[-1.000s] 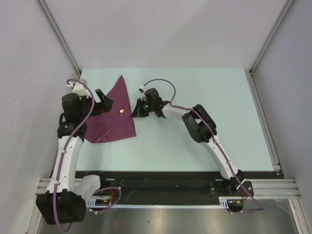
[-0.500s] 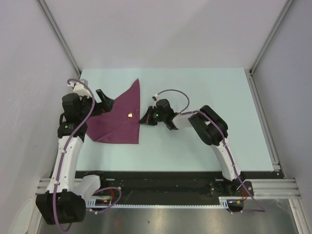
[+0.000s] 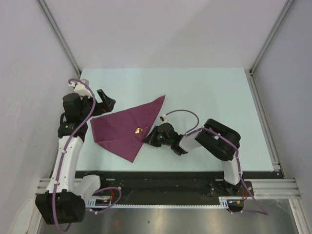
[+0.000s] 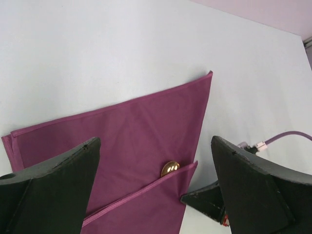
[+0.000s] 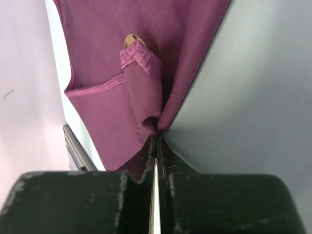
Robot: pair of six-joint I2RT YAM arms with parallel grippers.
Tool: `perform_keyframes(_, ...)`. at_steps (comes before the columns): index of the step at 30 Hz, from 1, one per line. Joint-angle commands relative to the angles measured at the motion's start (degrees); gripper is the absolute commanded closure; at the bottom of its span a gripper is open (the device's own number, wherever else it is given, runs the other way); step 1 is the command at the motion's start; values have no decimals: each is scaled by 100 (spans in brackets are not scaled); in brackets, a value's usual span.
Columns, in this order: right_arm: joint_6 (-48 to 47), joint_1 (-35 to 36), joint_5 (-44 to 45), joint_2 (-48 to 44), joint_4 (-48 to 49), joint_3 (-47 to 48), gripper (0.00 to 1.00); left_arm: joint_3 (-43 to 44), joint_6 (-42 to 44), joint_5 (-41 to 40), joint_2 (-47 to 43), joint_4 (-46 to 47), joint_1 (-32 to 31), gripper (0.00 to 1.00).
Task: Fold the napkin, place the utensils inside, and roll it up
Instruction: Fold the napkin
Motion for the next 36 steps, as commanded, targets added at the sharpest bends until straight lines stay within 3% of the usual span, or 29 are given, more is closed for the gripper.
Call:
perform_keyframes(1,216,113,540,-193,-346,-318,89,-33,-6,24,-97,110,-60,0)
perform_keyframes(2,67,95,522,-376,-381,-353,66,-25,3,7,-97,101,-78,0)
perform_keyframes(5,-494,25,671,-780,-355,-607,42,-16,38,-72,-88,75,-78,0)
perform_keyframes(9,-1399,-483,523,-1387,-600,-617,35,-16,73,-160,-80,66,-87,0)
perform_keyframes(14,-1982,-1993,-687,-985,-557,-73,37,2,82,-283,-53,40,-87,0)
perform_keyframes(20,-2202,-2962,-1840,473,-671,1587,43,2,152,-424,-53,13,-87,0)
perform_keyframes(25,-2167,-3201,-2228,1326,-900,2747,45,28,205,-530,34,-39,-95,0)
perform_keyframes(36,-2193,-3209,-1869,2206,-1427,3558,50,55,214,-521,167,-66,-95,0)
